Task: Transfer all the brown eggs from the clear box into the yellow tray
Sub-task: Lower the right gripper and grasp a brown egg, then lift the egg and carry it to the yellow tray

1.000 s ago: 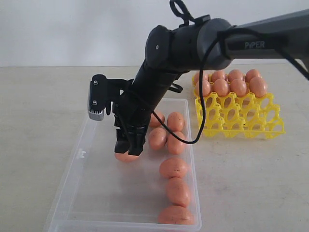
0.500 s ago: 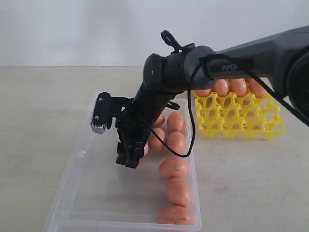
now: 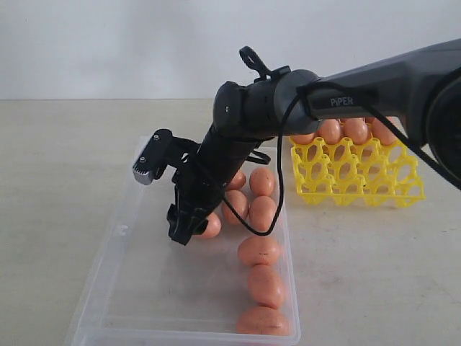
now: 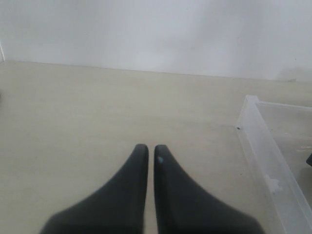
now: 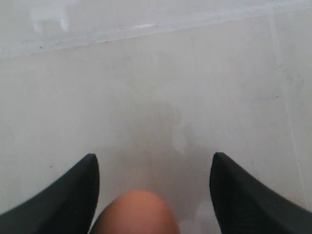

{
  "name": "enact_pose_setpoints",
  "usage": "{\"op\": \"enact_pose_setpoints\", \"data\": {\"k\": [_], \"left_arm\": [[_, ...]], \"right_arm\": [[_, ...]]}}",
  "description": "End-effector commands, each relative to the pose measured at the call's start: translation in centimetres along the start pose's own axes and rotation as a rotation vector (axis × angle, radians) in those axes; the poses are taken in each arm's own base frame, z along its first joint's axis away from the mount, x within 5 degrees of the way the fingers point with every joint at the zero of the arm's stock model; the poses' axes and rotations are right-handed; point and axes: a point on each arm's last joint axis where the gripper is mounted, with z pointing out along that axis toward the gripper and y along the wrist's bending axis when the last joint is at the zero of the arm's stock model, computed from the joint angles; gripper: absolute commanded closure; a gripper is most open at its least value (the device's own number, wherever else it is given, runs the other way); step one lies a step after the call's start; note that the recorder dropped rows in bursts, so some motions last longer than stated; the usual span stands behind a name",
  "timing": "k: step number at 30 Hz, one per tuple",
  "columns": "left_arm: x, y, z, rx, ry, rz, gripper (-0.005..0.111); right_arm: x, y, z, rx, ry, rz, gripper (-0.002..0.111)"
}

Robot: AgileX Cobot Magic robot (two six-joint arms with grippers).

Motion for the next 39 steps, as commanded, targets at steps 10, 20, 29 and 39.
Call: {"op": "enact_pose_setpoints", "data": {"k": [10,20,29,39], "left_arm": [[0.0,0.0,0.0,-0.002,-0.006,-0.001,0.103],[0.0,0.0,0.0,-0.002,-0.006,-0.001,0.103],[0.0,0.0,0.0,-0.002,-0.006,-0.001,0.103],[0.0,0.0,0.0,-0.002,-0.006,-0.001,0.103]], "right_arm": [[1.1,0.8,-1.4,-0.053,0.182,0.265,0.057],[-0.8,0.9,-4.9,-0.003,0.072,0.442,0.109],[-0.5,2.3,-13.3,0.303,-0.506,0.725,0.109],[12.8,1.6,-17.2,0.73,-1.088,1.27,0.109]]}}
